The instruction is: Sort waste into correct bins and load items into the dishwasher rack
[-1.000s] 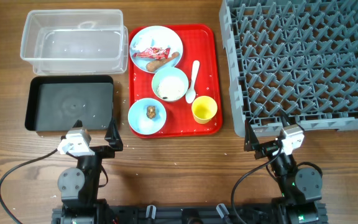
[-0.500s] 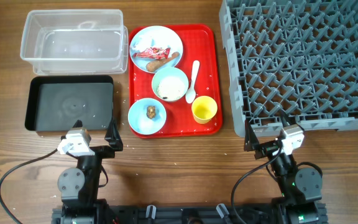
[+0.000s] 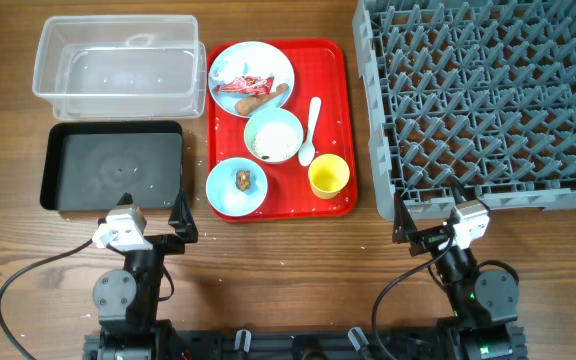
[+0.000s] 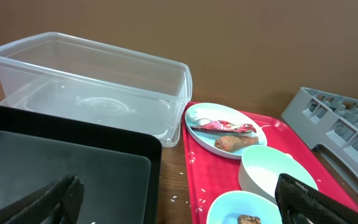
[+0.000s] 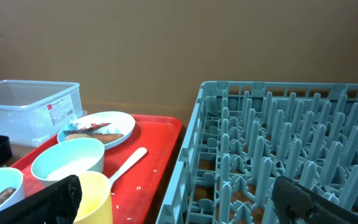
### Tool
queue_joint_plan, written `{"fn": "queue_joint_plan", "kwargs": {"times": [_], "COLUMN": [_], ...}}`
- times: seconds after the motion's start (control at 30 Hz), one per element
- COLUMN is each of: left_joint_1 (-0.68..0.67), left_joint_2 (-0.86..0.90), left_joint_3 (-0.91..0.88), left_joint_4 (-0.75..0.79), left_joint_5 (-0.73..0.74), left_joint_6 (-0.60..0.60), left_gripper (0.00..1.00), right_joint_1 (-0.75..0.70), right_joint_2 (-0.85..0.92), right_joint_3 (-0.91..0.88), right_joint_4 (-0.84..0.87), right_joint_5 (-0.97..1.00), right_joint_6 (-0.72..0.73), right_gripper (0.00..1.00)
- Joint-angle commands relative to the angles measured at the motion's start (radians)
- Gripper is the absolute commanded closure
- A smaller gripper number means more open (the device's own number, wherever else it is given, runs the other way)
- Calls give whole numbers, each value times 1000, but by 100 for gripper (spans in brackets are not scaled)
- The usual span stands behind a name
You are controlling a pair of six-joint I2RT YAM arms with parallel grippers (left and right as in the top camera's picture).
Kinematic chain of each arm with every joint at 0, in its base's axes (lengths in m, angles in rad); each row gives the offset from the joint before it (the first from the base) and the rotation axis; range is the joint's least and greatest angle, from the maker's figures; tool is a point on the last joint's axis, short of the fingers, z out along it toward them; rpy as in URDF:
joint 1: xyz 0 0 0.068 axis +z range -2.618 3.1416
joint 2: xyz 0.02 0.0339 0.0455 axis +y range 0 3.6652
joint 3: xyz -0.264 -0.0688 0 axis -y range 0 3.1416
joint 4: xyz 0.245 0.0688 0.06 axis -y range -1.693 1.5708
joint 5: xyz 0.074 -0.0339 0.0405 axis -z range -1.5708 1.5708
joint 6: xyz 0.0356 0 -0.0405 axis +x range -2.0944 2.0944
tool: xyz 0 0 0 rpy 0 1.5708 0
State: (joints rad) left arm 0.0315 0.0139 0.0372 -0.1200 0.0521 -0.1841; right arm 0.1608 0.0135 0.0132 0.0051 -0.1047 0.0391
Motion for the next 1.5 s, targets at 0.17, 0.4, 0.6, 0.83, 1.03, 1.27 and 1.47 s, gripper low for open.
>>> {"fn": "queue_joint_plan", "kwargs": {"times": [0.17,0.4,0.6,0.83,1.03,1.27,1.47], "left_joint_1": [4,4,4,4,4,4,3], "left_joint_2": [-11,-11,-11,-11,-9,124,443], "left_joint_3": [-10,-10,-10,-10,-1,103,303], "left_joint_4": [2,2,18,2,30,34,34], "left_joint_5": [10,10,11,11,69,78,89], "left_joint_6": [20,20,20,13,-63,-59,-59], "left_gripper": [0,0,0,0,0,0,0], "right_joint_1": [2,2,2,2,2,2,2], "right_joint_2": [-9,-9,-9,-9,10,167,449], "right_joint_3": [-8,-8,-8,-7,37,231,475], "right_joint_4": [5,5,5,21,65,59,49], "right_joint_5": [-17,-17,-23,-20,-28,-28,-130], "right_joint_6": [-13,-12,-4,-13,77,64,-13], "right_gripper": [0,0,0,0,0,0,0]}}
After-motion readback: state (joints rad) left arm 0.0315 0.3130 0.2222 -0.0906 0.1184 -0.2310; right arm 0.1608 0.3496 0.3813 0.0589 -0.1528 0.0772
